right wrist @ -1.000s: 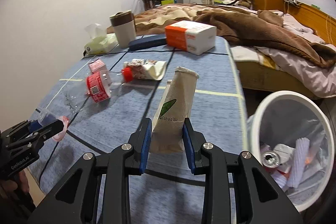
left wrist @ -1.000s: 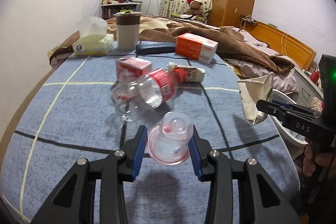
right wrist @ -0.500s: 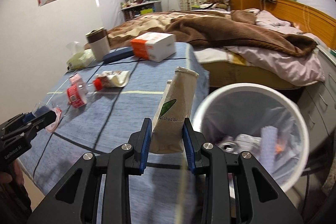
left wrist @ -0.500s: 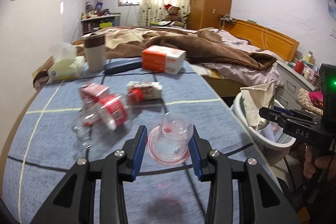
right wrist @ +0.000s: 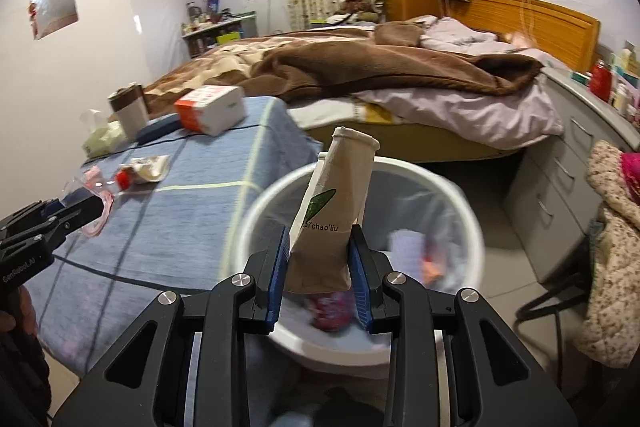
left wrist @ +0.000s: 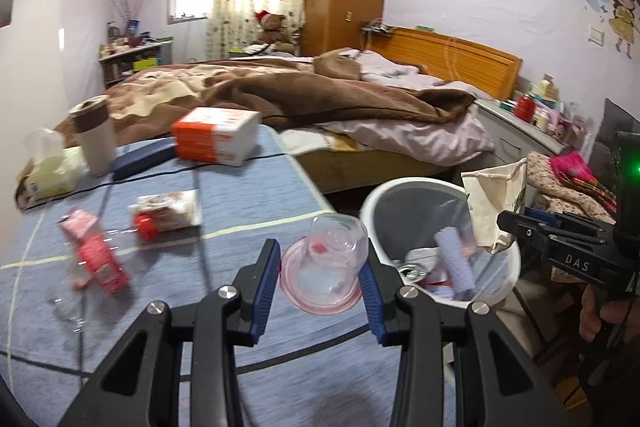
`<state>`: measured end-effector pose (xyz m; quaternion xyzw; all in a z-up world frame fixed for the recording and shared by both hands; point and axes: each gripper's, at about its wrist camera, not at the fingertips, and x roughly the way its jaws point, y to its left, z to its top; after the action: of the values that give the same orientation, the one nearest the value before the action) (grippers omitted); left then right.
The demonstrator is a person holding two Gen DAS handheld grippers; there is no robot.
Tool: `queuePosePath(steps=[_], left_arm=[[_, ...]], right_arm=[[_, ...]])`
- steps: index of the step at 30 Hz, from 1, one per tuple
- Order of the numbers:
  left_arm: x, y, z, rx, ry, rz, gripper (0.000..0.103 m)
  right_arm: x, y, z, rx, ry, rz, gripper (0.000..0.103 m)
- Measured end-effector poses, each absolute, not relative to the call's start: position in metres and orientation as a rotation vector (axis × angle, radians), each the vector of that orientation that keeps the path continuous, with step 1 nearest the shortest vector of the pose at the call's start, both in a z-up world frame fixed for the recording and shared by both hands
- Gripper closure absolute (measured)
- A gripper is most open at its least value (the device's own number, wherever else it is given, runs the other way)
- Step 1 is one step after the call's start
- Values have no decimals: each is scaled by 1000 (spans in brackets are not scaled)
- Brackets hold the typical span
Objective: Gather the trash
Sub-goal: 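Carry the plastic cup and paper bag over the wastebasket with both tools, then open both tools to drop the cup and paper bag into the wastebasket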
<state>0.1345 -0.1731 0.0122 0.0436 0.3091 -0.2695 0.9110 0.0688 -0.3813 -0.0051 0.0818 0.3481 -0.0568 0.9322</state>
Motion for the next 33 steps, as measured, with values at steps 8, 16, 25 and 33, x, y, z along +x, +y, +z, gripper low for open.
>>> queuePosePath(steps=[8,16,25,33], left_arm=[[131,-225,9,112,641,-651,62],[132,-269,-2,174,658,-687,62],[150,-306,-27,202,735,-705,62],[151,-318,-30,215,734,-733,31]], right_arm=[[62,-417,-16,175,749,-179,73],[66,-440,-26,183,787,-174,73],[88,-453,-43,123,872,-143,73],[94,-462,-48,122,899,-128,71]])
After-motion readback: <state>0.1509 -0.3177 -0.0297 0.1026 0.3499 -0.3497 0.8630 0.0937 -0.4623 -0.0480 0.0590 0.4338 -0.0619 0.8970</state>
